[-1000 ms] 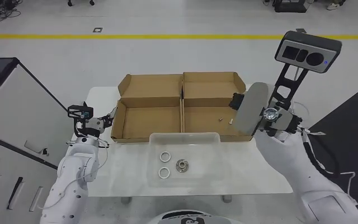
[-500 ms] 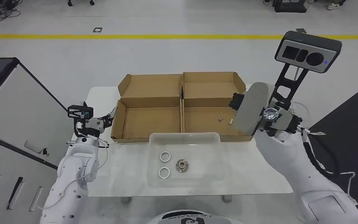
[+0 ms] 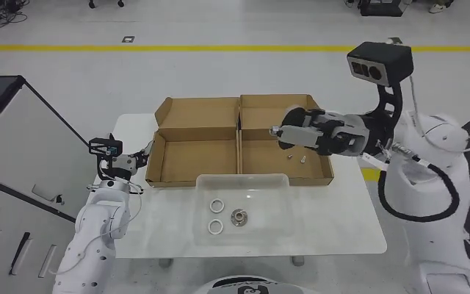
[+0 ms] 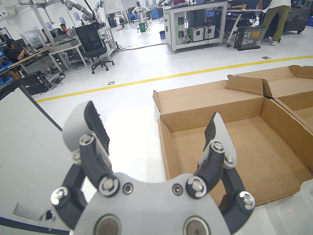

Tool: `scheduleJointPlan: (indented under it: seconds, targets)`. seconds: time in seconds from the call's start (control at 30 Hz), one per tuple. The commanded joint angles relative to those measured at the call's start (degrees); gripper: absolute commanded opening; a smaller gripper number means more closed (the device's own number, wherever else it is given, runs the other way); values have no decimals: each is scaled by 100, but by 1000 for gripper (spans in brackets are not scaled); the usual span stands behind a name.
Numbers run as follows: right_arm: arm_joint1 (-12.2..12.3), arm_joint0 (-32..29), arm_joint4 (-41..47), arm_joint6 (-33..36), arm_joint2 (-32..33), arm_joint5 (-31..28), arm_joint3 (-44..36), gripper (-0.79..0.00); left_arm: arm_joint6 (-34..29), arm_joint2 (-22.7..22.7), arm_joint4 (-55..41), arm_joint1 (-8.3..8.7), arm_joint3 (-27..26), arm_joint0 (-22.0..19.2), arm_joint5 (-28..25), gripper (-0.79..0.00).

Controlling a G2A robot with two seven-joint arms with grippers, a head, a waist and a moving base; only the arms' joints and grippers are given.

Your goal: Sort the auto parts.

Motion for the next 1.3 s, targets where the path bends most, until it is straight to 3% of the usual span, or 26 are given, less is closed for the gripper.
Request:
scheduleJointPlan:
  seconds: [0.0,0.17,0.33,0.57,0.8,1.27]
  targets:
    - [84,15,-558,560,332,435,-113,-785,0,0,0,0,0,0,0,0]
    - [222,441,-1524,1534,467,943,-200,-785,0,0,0,0,0,0,0,0]
    - [325,1296,-2914,2415,-114,1089,-158,-785,0,0,0,0,0,0,0,0]
    - [519,2415,-4406,2415,-1711,843,412,-785,0,0,0,0,0,0,0,0]
    - [672,3262,-4975,2415,-3002,594,1263,-785,0,0,0,0,0,0,0,0]
    - [611,3760,-5346,2415,-4521,537,2442,-785,0,0,0,0,0,0,0,0]
